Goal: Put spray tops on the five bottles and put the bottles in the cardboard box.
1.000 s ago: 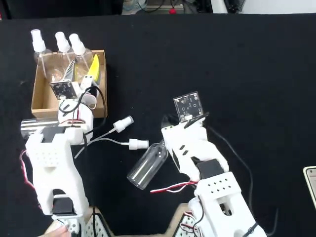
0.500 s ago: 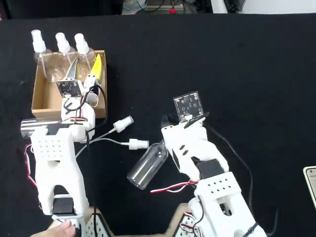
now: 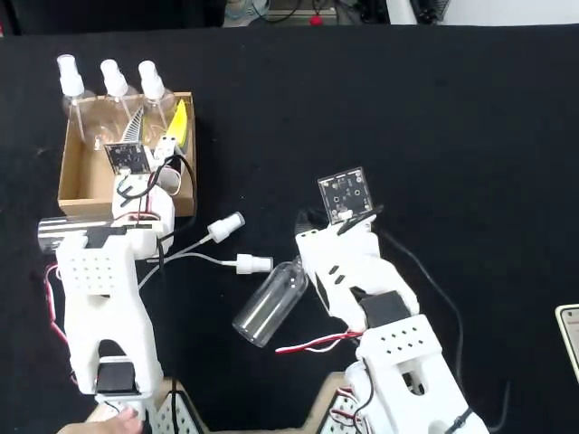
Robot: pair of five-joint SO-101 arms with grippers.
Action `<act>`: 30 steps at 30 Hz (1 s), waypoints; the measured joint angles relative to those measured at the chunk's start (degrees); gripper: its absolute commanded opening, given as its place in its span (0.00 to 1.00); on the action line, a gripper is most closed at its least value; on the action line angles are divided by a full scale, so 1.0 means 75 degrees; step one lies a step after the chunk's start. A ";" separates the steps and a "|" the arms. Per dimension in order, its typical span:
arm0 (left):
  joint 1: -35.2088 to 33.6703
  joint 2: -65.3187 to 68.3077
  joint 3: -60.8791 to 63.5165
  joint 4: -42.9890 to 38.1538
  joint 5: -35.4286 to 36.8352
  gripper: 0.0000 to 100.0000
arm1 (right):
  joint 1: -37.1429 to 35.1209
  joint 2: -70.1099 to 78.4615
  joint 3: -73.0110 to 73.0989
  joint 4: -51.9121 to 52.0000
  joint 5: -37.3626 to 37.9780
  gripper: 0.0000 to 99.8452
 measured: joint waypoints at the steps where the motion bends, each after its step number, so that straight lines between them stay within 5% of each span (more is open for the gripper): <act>1: 0.0000 0.0000 0.0000 0.0023 0.0000 0.27 | 0.0000 0.0000 0.0000 0.0000 0.0000 0.01; 30: -0.0023 -0.0375 0.0774 -0.0586 0.0316 0.28 | 0.0000 0.0000 0.0000 0.0000 0.0000 0.01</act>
